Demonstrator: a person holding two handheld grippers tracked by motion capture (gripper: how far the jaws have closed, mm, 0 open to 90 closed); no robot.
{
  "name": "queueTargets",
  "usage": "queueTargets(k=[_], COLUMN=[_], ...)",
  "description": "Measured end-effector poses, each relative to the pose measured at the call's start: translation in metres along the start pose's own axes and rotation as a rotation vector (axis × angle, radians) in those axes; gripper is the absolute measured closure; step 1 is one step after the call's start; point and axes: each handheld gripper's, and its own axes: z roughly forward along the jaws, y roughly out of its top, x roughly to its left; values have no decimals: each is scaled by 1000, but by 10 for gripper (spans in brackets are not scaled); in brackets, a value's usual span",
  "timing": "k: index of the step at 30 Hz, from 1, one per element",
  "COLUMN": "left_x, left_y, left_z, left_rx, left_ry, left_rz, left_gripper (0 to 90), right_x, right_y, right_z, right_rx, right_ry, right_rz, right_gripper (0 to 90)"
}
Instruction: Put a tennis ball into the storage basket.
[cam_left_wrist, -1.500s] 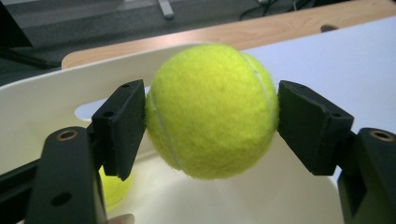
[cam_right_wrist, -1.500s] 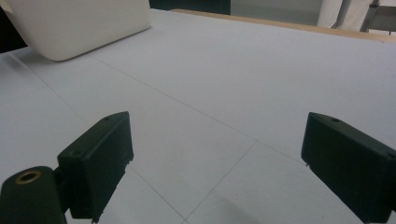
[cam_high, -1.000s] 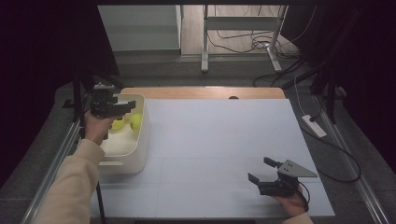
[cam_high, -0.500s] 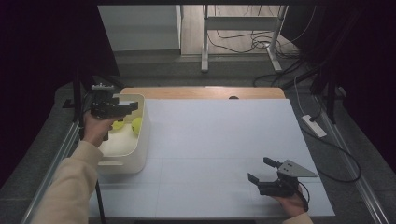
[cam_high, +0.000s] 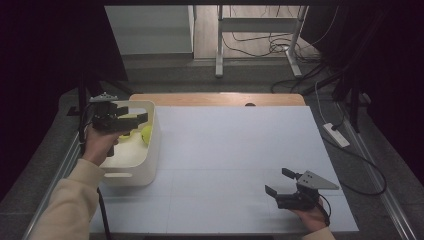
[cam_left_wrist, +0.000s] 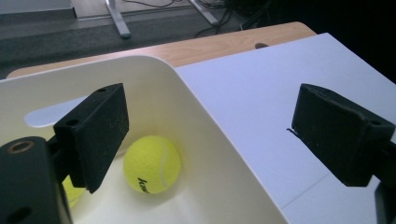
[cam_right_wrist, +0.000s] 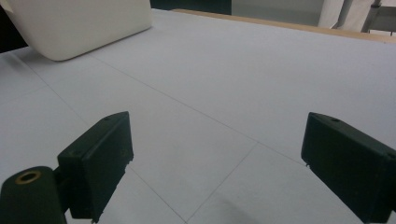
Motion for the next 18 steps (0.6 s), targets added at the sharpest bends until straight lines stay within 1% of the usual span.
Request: queueTargets(k=[7, 9, 18], left_x=[-6, -9, -24], left_y=[-7, -8, -16], left_z=[-5, -7, -13], left_rx=[-21, -24, -54], left_ry=[-38, -49, -113], left_rz=[16, 21, 56], left_gripper=[120, 120, 123], right_x=[-1, -1, -2], right_y=[0, 1, -1], right_z=[2, 3, -1], right_rx=[-1, -1, -6], right_ry=[-4, -2, -9], right_rz=[5, -1, 8], right_gripper=[92, 92, 92])
